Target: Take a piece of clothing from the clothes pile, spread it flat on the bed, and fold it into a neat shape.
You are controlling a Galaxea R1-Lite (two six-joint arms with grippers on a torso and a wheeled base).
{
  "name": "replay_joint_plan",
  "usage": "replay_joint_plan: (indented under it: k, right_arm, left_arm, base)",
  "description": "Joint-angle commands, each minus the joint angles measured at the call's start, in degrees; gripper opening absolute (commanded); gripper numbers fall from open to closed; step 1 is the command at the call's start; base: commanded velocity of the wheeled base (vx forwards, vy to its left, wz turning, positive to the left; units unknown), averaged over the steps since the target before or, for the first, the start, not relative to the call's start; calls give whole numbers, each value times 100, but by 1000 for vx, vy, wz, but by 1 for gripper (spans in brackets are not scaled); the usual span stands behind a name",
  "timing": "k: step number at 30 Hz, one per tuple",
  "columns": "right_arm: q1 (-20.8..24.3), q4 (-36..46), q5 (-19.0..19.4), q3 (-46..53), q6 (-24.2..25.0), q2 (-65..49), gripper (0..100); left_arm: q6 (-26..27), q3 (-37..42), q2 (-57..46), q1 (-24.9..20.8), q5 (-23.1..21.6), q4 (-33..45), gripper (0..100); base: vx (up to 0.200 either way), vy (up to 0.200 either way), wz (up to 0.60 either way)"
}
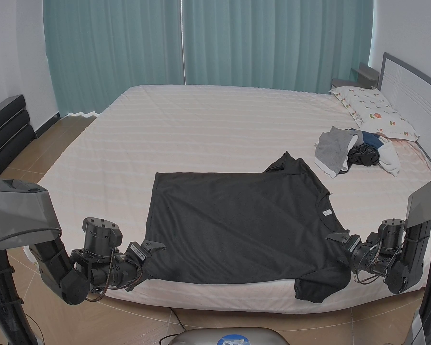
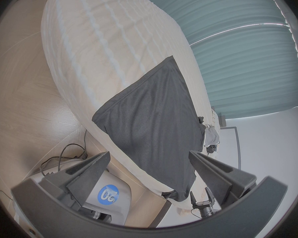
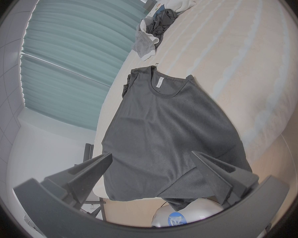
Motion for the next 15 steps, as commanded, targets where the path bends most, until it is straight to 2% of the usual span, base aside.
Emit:
replay_joint_plan:
  k: [1,15]
  right_arm:
    - [4,-58,1,4,-2,8,100]
    - [13,-58,-7,4,-11,-1,100]
  left_arm:
    - [-4,-12,-3,10,-1,-3,100]
    - [5,-214,-30,45,43,-11,100]
  base:
    - [0,-200,0]
    - [0,0,0]
